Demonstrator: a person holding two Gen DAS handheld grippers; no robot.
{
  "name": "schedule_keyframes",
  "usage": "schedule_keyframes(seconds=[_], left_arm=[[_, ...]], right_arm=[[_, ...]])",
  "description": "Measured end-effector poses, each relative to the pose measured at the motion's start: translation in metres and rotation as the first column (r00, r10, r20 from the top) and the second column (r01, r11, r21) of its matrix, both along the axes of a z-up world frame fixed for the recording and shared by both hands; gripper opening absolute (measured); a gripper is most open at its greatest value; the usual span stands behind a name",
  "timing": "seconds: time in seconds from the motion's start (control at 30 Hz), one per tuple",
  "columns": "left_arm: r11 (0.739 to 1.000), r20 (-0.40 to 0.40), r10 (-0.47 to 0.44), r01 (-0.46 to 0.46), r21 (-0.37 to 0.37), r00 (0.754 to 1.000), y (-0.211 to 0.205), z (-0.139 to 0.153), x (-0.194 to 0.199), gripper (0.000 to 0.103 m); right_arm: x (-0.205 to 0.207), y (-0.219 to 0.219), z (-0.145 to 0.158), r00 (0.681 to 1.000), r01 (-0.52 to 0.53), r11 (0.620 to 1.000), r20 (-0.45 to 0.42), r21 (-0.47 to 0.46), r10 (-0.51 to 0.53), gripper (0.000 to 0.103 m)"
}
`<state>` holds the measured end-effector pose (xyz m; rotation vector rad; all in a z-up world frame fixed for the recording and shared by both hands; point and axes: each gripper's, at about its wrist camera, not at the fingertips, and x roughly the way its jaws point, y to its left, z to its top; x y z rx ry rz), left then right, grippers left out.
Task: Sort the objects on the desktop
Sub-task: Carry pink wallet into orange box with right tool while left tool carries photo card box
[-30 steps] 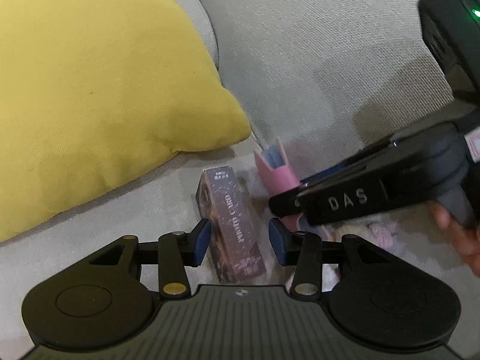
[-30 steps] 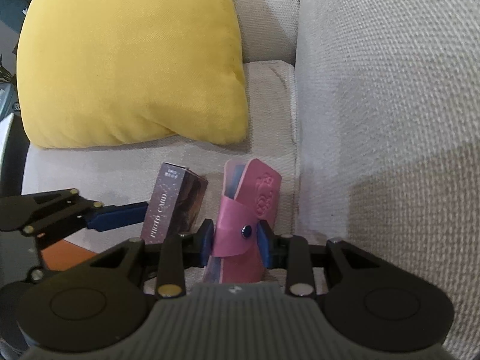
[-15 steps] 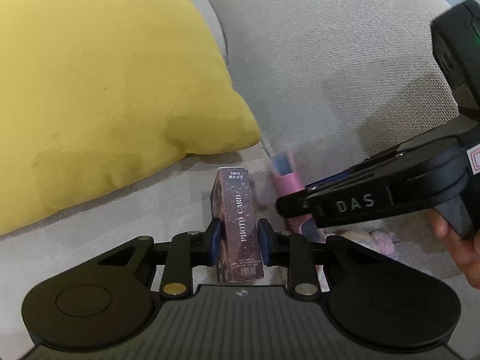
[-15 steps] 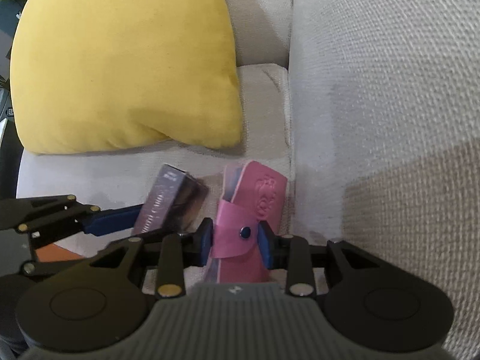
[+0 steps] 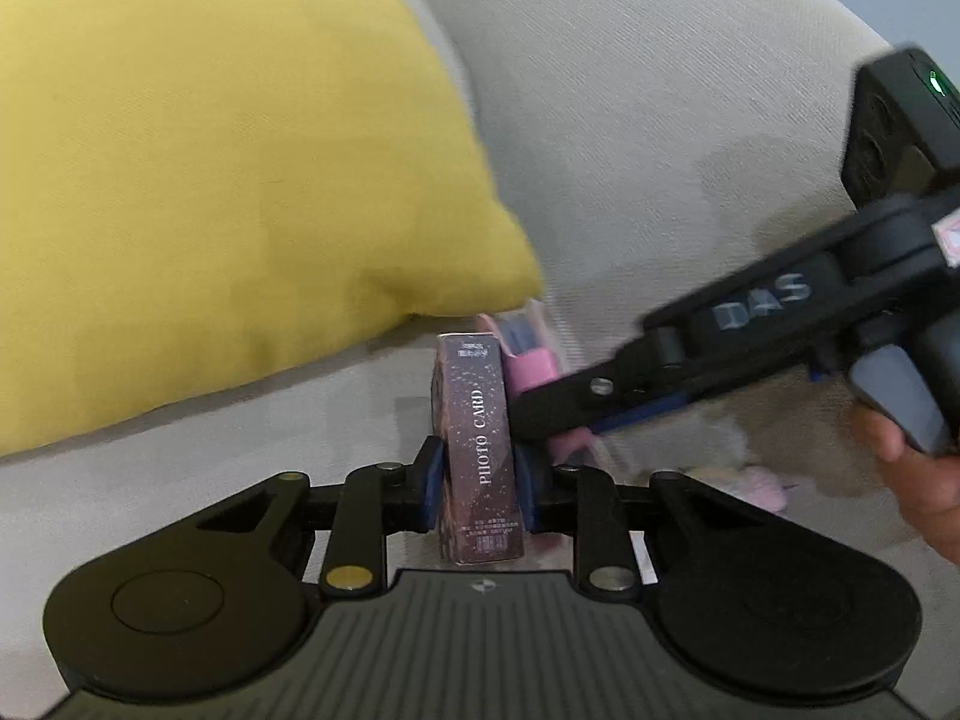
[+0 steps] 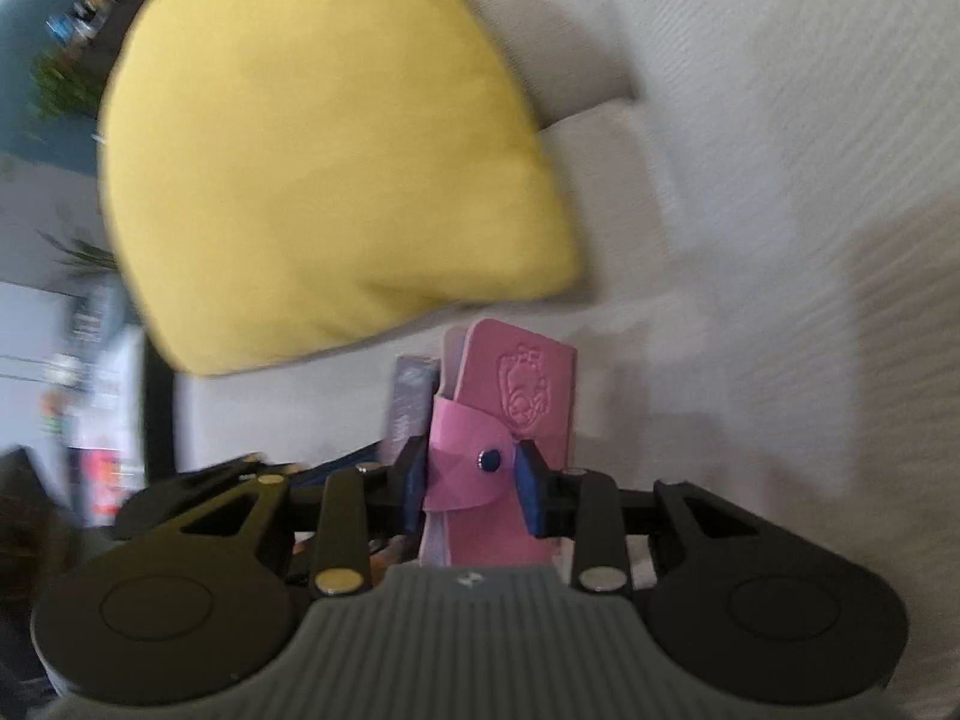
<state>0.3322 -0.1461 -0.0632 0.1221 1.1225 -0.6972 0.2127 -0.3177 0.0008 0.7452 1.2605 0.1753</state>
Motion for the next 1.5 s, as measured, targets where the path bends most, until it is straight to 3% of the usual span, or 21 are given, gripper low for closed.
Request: schedule_keyframes(seconds=[0.07,0.3,0.63,0.87,1.07,1.27,1.37,1.5], left_arm=[[1.0,-0.036,0.017,-0.017,-0.004,0.999,0.005,-0.004,0.004,0.027],[1.0,-0.032,-0.008,0.008,-0.001,0.999,-0.011,0.0,0.0,0.027],[1.0,-0.041,0.011,-0.012,-0.02,0.999,-0.005,-0.002,0.006,0.027],[0.996,-0.004,0.042,-0.042,-0.08,0.999,0.005,0.034,-0.004,0.026],[0.982,0.078,0.09,-0.076,-0.174,0.993,0.042,0.094,-0.026,0.026],[0.967,0.17,0.155,-0.114,-0.227,0.973,0.111,0.15,-0.065,0.026],[0.958,0.183,0.193,-0.144,-0.249,0.964,0.147,0.164,-0.085,0.026],[0.949,0.181,0.241,-0.193,-0.25,0.953,0.188,0.164,-0.108,0.026]], right_arm=[[0.001,0.005,-0.005,1.0,-0.012,1.0,-0.003,0.004,0.012,0.034],[0.005,0.016,-0.011,0.998,-0.046,0.973,-0.049,-0.228,0.036,0.037],[0.0,0.027,0.0,0.997,-0.079,0.958,-0.035,-0.277,0.073,0.025],[-0.006,0.032,0.028,0.995,-0.085,0.944,0.025,-0.319,0.099,0.024],[-0.022,0.043,0.075,0.982,-0.063,0.945,0.151,-0.321,0.117,0.024],[-0.049,0.077,0.132,0.935,-0.076,0.954,0.311,-0.289,0.168,0.023],[-0.063,0.104,0.156,0.908,-0.124,0.959,0.36,-0.254,0.213,0.023],[-0.079,0.148,0.163,0.881,-0.211,0.95,0.376,-0.228,0.286,0.023]])
